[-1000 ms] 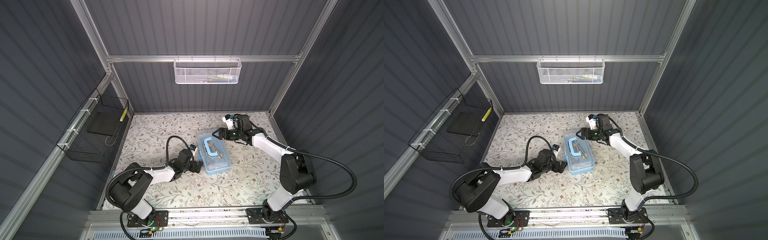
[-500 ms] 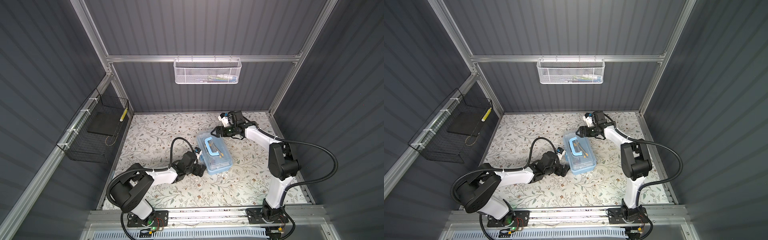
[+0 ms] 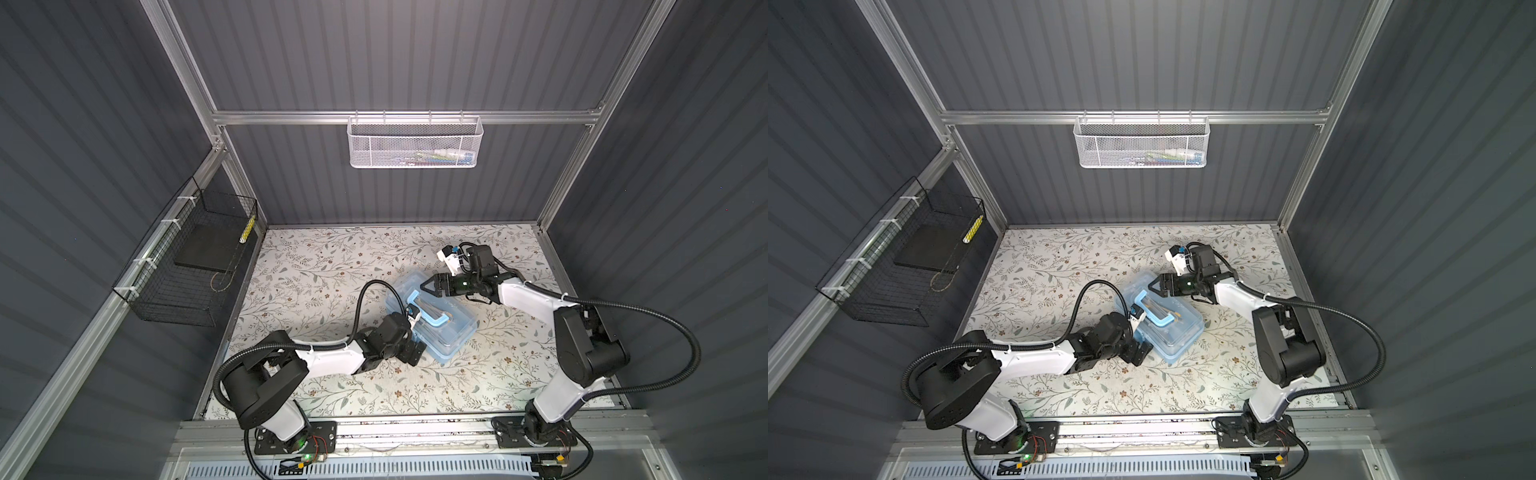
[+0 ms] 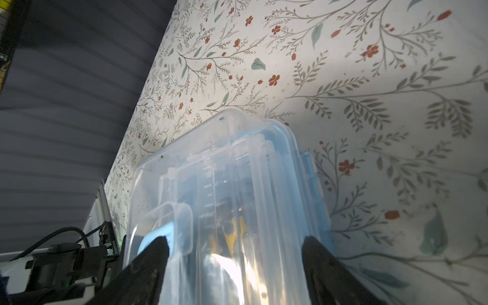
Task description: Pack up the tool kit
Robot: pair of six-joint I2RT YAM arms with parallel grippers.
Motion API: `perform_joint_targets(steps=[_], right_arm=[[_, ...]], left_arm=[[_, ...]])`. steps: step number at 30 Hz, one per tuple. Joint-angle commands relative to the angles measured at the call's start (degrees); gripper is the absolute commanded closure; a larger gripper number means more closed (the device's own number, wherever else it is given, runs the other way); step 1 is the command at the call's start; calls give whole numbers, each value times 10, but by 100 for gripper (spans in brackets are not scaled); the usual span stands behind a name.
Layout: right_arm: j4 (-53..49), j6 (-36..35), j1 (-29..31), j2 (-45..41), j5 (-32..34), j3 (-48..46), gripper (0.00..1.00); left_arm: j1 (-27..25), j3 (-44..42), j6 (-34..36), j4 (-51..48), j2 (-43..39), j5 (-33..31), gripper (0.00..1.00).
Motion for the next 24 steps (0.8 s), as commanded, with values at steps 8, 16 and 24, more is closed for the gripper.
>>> perform_joint_targets(steps=[8, 16, 24], right_arm=[[-1, 45, 6, -28, 20, -30, 19], [31, 91, 13, -76, 7, -93, 19], [3, 102, 40, -167, 41, -158, 19]], left_arm=[[-1, -68, -56, -72, -111, -177, 0], [-3, -89, -68, 8, -74, -62, 0], [-3, -106, -74, 22, -62, -61, 0]])
